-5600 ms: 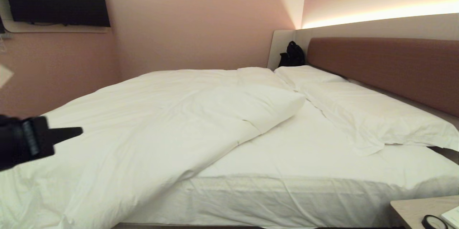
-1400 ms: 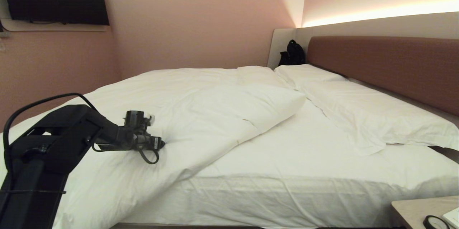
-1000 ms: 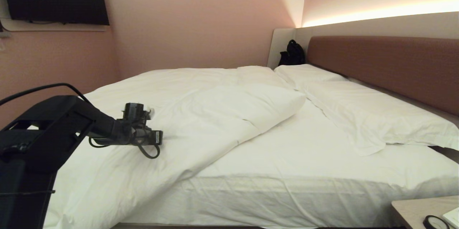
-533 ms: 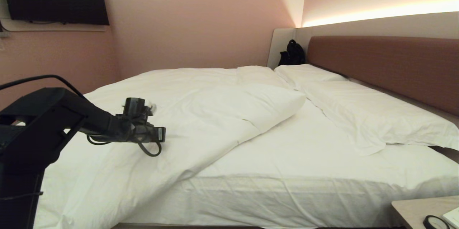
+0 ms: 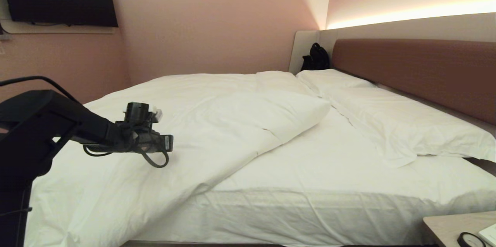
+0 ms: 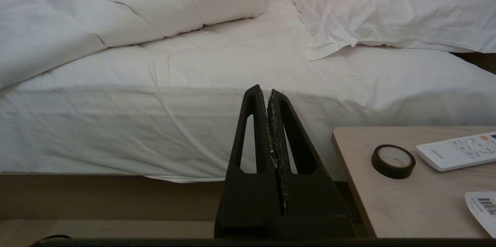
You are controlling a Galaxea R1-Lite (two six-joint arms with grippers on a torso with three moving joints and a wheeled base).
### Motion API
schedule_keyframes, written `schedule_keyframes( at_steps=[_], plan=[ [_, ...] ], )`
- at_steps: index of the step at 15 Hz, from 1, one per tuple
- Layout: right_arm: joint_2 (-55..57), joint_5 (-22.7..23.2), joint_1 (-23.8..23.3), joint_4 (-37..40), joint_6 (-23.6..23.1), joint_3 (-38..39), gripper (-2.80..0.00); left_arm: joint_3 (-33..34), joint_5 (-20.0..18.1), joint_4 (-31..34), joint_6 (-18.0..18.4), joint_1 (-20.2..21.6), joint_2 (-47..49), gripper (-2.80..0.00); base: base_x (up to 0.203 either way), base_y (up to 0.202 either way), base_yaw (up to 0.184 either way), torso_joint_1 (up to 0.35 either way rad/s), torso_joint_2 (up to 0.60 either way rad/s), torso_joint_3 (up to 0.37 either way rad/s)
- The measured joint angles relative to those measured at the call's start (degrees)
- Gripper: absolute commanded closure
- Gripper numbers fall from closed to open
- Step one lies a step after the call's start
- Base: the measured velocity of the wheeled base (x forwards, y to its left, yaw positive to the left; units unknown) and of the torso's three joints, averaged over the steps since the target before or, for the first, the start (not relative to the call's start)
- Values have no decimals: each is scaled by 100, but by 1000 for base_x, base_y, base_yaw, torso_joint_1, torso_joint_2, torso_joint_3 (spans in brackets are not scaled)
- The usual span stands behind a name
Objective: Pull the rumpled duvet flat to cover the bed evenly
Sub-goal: Hold the folded corner of the quilt
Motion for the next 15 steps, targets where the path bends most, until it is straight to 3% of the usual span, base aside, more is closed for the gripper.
schedule_keyframes(
  at_steps=[10,13,15],
  plan=[
    [0,1,-2,-2,0,2,0,-112,61,201,-369,497,63,-280,0,0,0,0,0,0],
    [0,3,0,0,0,2,0,-401,92,155,-362,1174,216,-280,0,0,0,0,0,0],
    [0,3,0,-3,0,5,0,-500,95,142,-387,1361,337,-280,0,0,0,0,0,0]
  ],
)
